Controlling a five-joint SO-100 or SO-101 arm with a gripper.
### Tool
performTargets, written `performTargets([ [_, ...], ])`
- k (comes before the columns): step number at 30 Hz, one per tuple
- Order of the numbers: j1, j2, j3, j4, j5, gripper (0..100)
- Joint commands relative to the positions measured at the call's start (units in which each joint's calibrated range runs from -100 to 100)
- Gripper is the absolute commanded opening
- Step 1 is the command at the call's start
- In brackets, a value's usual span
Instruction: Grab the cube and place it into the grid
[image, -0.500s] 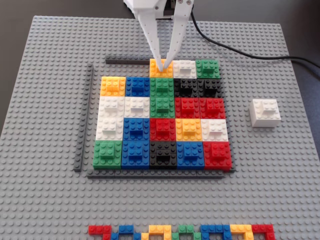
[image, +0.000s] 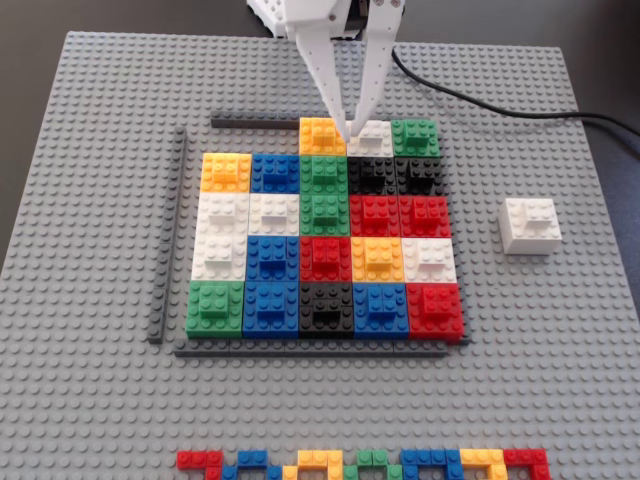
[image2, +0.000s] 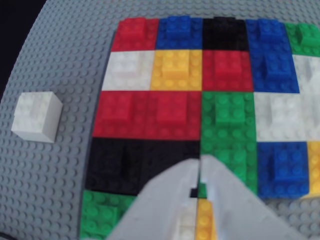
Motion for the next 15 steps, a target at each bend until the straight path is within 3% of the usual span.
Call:
performTargets([
  [1, -0.42, -2.03, 0.53, -0.03, 0.2, 0],
  [8, -0.42, -1.95, -2.74, 0.31, 0.54, 0],
  [15, -0.57, 4.16, -16.78, 5.15, 0.98, 0],
])
